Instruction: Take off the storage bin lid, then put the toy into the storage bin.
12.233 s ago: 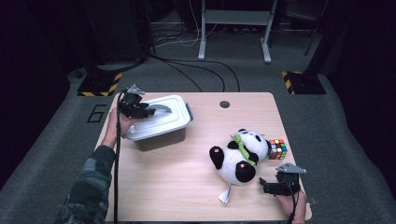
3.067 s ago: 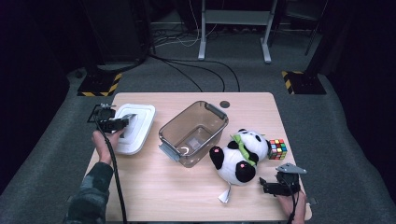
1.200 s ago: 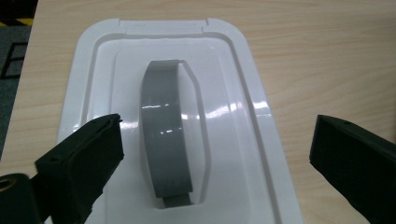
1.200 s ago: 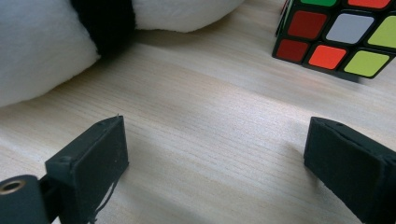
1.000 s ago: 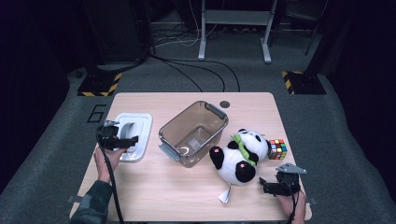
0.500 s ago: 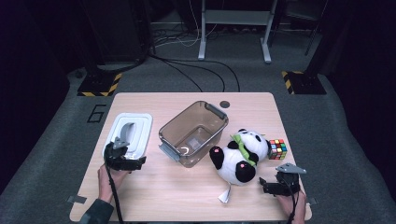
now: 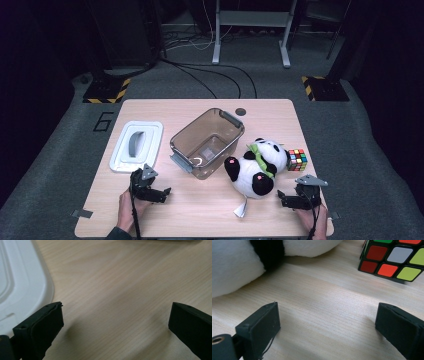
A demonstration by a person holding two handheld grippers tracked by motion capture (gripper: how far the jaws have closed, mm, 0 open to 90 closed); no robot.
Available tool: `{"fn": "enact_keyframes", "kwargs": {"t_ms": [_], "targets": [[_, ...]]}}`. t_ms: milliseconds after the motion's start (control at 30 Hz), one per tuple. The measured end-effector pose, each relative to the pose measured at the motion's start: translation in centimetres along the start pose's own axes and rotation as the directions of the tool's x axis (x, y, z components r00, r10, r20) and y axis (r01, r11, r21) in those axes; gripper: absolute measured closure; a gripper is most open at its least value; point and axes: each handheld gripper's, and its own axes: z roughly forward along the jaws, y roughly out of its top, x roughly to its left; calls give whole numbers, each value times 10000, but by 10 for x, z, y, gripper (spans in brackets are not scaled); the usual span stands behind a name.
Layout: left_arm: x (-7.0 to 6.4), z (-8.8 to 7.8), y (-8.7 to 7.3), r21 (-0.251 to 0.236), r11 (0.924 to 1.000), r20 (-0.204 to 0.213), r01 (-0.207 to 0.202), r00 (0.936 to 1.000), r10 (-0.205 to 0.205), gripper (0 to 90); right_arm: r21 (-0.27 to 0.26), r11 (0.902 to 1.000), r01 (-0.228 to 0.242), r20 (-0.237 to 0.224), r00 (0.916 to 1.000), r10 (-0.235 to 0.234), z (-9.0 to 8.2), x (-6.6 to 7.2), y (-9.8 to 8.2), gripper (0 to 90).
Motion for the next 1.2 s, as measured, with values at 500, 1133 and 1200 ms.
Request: {"fn": "enact_keyframes", "kwargs": {"t_ms": [500, 1133, 1200], "targets": [[-3, 4, -5, -554, 9978, 318, 358, 9989, -341, 0, 35, 10000, 1, -84, 10000, -1, 1, 1, 0, 35], [-3, 3, -5, -571, 9979, 252, 321, 9992, -307, 0, 169, 9998, -60, -11, 10000, 60, 0, 1, 0, 8], [-3, 3, -5, -561, 9980, 273, 275, 9993, -260, 0, 216, 9996, -167, -47, 9998, 168, -1, 1, 1, 0]]}}
